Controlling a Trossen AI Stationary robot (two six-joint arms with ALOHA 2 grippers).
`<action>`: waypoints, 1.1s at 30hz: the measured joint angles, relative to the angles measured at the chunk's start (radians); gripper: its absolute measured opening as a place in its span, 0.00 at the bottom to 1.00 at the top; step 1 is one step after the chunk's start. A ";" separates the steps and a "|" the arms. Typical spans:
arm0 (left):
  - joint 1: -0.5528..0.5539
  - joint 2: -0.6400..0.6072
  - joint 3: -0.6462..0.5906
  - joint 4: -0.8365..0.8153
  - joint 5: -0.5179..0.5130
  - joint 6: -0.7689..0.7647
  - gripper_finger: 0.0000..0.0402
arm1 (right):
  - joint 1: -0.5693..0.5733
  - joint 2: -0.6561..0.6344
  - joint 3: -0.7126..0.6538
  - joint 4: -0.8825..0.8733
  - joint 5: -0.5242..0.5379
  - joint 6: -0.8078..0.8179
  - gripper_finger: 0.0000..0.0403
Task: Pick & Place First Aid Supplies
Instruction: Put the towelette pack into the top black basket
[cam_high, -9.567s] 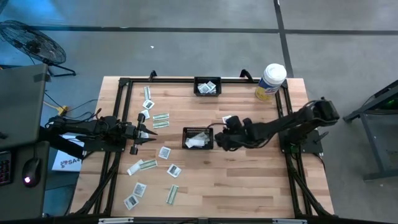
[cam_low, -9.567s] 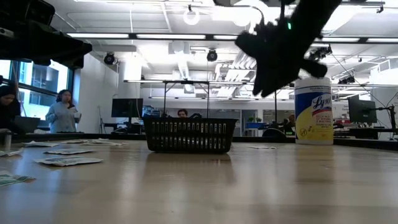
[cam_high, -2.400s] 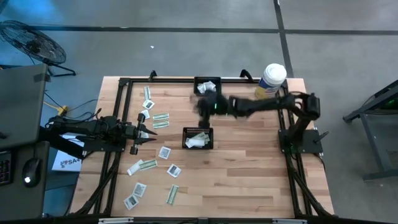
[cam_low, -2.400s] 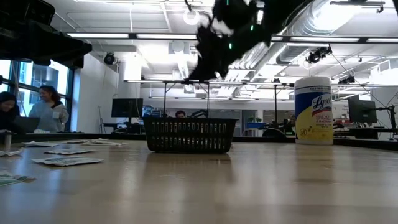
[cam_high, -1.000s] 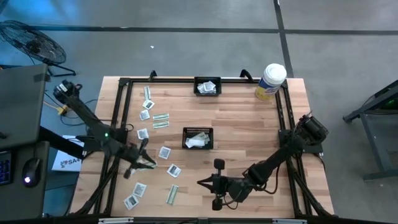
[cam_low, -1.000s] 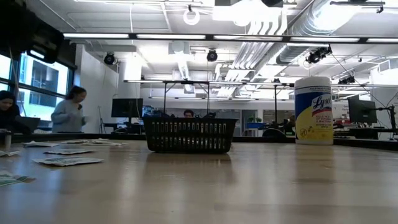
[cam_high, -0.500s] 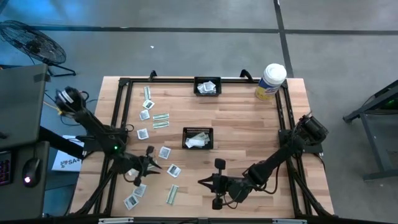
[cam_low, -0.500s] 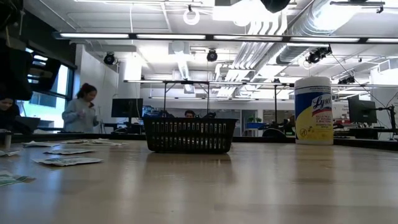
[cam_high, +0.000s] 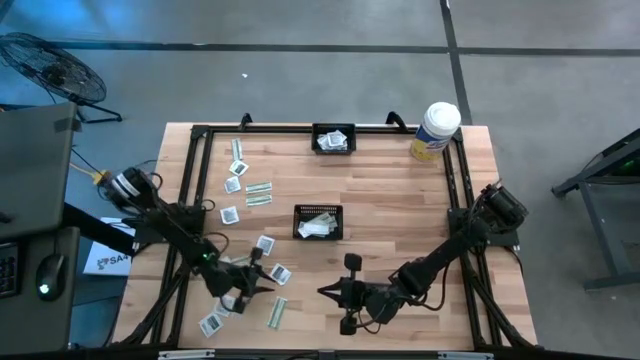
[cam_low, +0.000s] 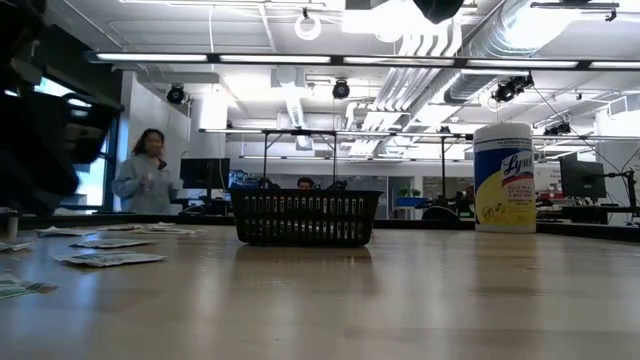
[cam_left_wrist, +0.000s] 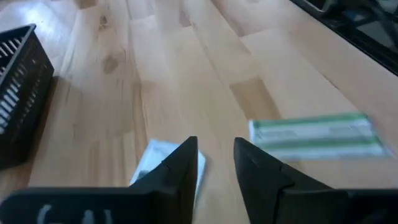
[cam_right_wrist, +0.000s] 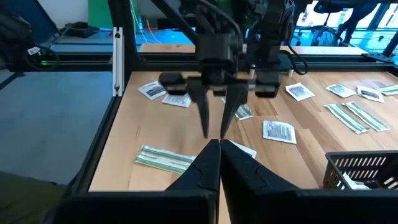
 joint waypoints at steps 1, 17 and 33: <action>0.011 0.023 0.020 0.001 0.003 0.000 0.28 | 0.000 0.000 0.000 0.000 0.000 0.000 0.00; 0.087 0.123 0.128 -0.170 0.067 -0.072 0.40 | 0.001 0.000 0.000 -0.012 -0.003 0.023 0.01; 0.180 0.169 0.130 -0.221 0.134 -0.220 0.18 | 0.001 0.000 0.000 -0.008 -0.012 0.032 0.01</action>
